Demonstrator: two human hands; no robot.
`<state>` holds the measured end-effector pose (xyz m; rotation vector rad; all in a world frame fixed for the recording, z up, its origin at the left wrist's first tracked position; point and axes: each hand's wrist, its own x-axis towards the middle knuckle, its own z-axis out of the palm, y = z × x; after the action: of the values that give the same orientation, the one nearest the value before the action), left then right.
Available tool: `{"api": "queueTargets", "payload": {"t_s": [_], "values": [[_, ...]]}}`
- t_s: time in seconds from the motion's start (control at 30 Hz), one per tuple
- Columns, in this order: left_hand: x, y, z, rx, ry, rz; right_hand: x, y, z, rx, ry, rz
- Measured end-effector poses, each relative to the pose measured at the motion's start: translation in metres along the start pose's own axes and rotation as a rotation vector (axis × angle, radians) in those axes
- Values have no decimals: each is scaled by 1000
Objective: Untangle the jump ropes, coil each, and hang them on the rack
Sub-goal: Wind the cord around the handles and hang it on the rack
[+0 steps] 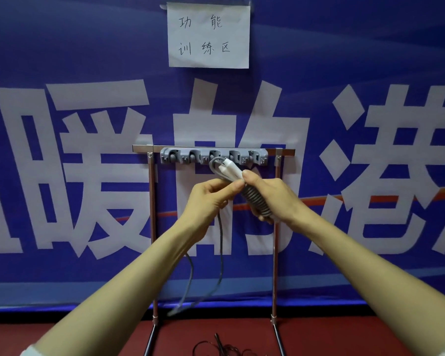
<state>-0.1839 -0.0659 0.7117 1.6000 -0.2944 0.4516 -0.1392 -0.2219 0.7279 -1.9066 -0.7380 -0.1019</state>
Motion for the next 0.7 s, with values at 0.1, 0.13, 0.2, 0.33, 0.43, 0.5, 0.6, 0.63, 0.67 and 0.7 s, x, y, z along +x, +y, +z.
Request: {"api": "queueTargets", "payload": {"t_s": [0.1,0.13,0.2,0.33,0.43,0.5,0.6,0.63,0.67,0.7], "values": [[0,-1,-2,57,-19,12,-2,2,-2,107,-38,74],[1,1,-3,89,-63,6,-2,2,-3,105,-26,80],[2,4,-9,113,-199,-64,-2,4,-6,81,7,79],[2,13,-25,222,-353,-152,-5,8,-7,19,26,94],[1,15,-30,414,-320,-24,-8,7,-5,18,19,117],[0,15,-32,424,-301,9,-9,5,-5,71,-23,136],[0,8,-32,366,-262,56,-12,0,-5,171,-140,143],[0,6,-32,350,-254,80,-13,-1,-5,201,-185,140],[-1,4,-33,329,-264,106,-14,-2,-4,238,-233,138],[-2,3,-33,302,-293,133,-16,-3,-4,287,-283,142]]}}
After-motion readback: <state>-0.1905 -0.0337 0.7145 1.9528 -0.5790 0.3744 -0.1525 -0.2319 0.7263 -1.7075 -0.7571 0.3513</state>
